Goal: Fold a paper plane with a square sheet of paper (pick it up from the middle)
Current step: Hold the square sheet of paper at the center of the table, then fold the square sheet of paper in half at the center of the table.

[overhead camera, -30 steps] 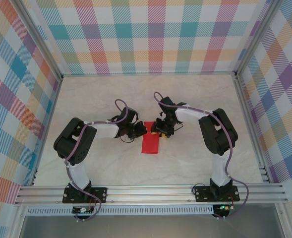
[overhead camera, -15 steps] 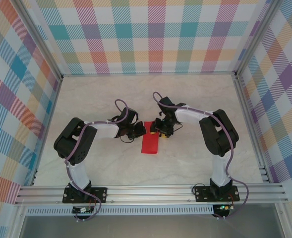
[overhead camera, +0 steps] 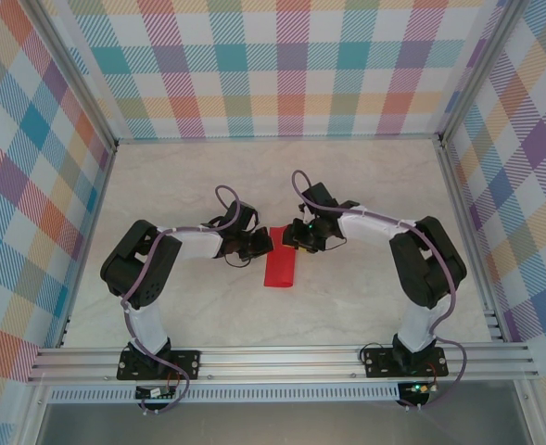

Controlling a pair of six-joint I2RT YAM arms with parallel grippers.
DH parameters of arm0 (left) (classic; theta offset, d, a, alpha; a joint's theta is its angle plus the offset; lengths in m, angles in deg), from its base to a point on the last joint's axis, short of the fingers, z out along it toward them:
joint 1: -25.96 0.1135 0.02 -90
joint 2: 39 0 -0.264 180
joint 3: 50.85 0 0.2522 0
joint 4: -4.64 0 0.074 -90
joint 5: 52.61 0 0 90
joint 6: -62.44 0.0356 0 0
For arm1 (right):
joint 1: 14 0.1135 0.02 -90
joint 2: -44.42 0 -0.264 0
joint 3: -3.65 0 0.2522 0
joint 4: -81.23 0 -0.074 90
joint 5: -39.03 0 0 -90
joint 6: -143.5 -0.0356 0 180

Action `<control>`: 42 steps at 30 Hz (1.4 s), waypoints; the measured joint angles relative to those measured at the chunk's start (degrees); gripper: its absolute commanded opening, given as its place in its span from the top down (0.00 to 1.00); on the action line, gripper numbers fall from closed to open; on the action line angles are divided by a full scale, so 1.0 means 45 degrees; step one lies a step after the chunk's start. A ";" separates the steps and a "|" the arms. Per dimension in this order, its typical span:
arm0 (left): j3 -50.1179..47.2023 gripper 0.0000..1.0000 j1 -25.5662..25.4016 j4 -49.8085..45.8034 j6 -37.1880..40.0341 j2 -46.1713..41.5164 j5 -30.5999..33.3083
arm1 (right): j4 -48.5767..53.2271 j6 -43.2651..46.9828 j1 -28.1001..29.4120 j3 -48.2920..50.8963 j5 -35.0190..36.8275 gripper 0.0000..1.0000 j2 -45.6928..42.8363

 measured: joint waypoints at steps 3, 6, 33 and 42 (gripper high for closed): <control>0.0024 0.96 0.0000 -0.0034 0.0000 0.0015 -0.0005 | -0.0345 0.0029 0.0000 0.0058 -0.0355 0.72 -0.0044; 0.0063 0.96 0.0000 -0.0092 0.0000 0.0024 0.0000 | -0.0583 0.0034 0.0000 0.0058 -0.0704 0.74 -0.0019; 0.0355 0.97 -0.0010 -0.0505 0.0000 0.0136 0.0063 | -0.0529 0.0340 -0.0155 0.0699 -0.0476 0.79 0.0850; 0.0359 0.97 -0.0010 -0.0476 -0.0005 0.0160 0.0049 | -0.0908 0.0316 -0.0155 0.1710 -0.1243 0.83 0.0311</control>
